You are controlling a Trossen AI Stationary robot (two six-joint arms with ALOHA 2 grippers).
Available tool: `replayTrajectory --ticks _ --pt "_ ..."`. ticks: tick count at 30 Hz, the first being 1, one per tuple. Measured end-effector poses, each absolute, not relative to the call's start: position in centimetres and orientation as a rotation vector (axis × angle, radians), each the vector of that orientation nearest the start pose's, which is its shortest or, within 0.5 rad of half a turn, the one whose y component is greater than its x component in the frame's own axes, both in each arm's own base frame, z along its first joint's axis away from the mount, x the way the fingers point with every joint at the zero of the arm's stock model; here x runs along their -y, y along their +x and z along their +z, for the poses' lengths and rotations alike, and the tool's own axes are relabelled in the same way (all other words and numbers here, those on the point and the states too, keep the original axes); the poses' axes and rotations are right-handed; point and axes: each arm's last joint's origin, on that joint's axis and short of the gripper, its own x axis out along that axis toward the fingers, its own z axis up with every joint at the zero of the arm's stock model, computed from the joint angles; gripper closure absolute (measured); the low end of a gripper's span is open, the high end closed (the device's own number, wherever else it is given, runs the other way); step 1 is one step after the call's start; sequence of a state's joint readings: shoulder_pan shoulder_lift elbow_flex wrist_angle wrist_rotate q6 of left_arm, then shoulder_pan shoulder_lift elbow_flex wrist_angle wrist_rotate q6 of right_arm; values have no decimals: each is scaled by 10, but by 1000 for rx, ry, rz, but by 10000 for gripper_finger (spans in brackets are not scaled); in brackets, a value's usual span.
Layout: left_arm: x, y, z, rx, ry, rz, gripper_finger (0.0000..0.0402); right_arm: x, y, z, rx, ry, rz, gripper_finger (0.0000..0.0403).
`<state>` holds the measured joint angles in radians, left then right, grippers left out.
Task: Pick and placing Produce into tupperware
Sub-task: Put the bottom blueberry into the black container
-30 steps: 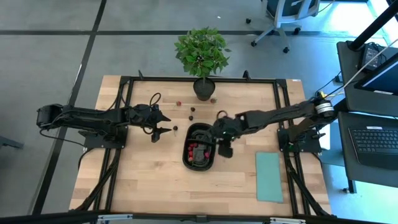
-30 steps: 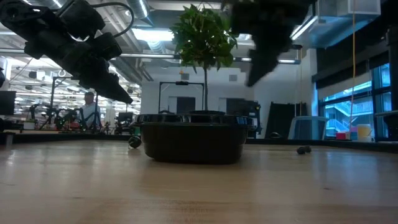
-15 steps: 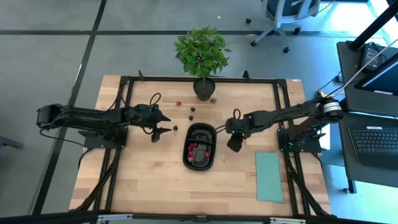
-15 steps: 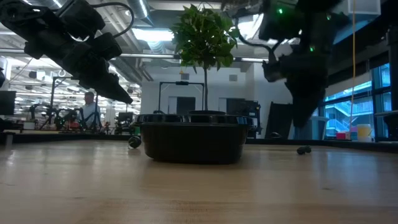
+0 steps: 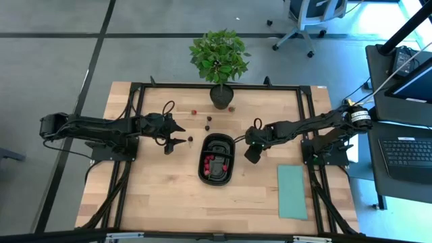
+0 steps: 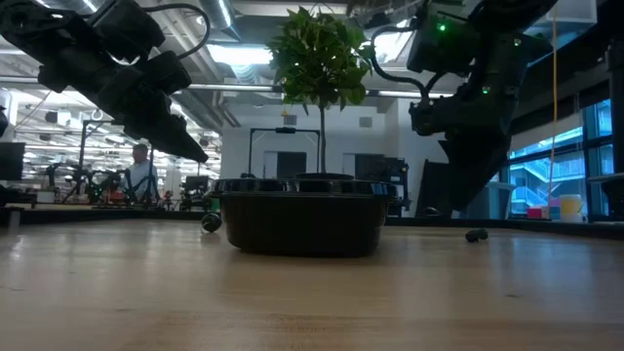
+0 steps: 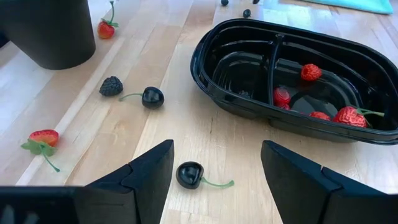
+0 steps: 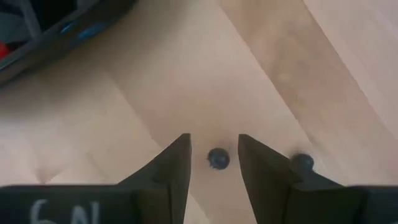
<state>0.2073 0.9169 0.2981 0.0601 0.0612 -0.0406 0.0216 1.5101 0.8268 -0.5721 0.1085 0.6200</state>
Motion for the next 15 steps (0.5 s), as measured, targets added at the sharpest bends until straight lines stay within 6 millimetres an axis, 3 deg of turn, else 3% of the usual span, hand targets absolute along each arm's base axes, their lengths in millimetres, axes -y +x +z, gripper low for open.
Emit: replayTrajectory --ticks 15 --pt "-34 172 169 -551 -114 155 166 -3 267 136 -1309 415 -489 267"
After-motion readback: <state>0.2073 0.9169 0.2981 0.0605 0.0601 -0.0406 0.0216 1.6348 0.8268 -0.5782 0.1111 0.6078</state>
